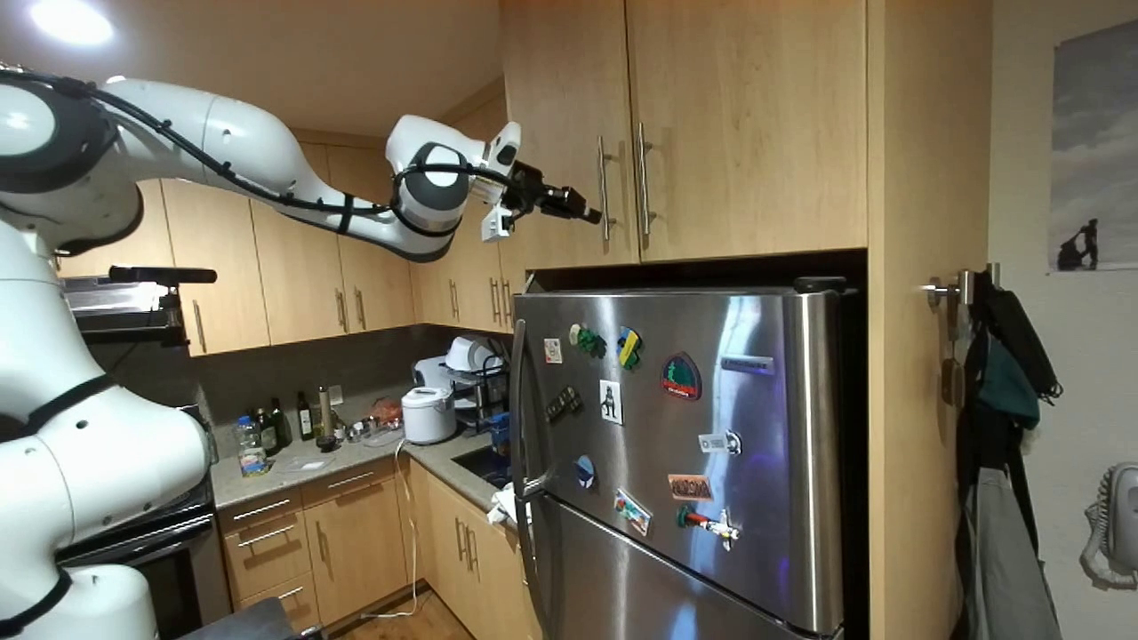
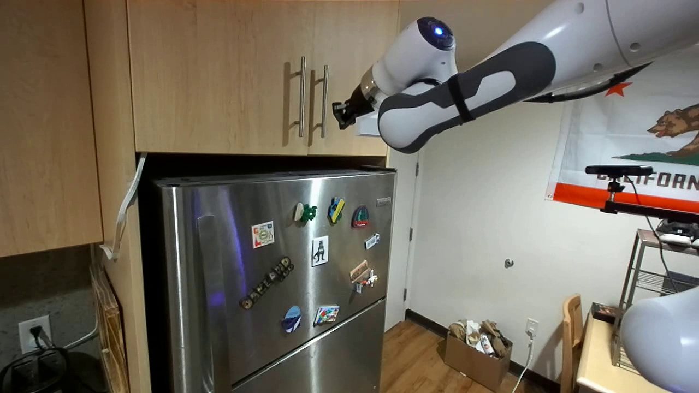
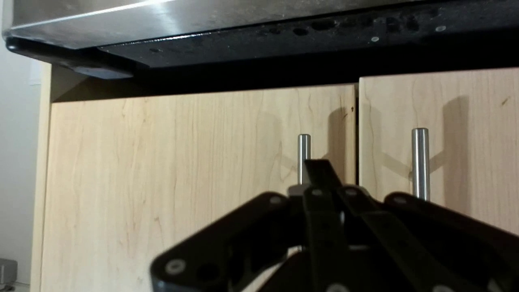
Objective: Close the top left cupboard drawer above the refrigerator
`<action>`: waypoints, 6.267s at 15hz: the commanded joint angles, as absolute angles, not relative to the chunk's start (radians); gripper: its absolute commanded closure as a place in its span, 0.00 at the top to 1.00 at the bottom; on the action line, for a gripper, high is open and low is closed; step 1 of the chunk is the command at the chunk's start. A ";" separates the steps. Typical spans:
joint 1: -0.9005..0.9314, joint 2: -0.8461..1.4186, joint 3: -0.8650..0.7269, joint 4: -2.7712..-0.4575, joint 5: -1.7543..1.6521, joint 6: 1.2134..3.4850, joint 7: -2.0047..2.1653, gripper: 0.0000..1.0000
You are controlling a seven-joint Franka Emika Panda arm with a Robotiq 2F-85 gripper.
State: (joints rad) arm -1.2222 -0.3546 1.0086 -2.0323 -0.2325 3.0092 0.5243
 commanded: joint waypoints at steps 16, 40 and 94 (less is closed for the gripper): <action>-1.916 -0.382 1.731 -1.757 0.110 2.982 0.358 0.00; -1.931 -0.431 1.723 -1.760 0.230 3.001 0.350 0.01; -1.686 -0.502 1.459 -1.893 0.204 2.901 0.334 0.00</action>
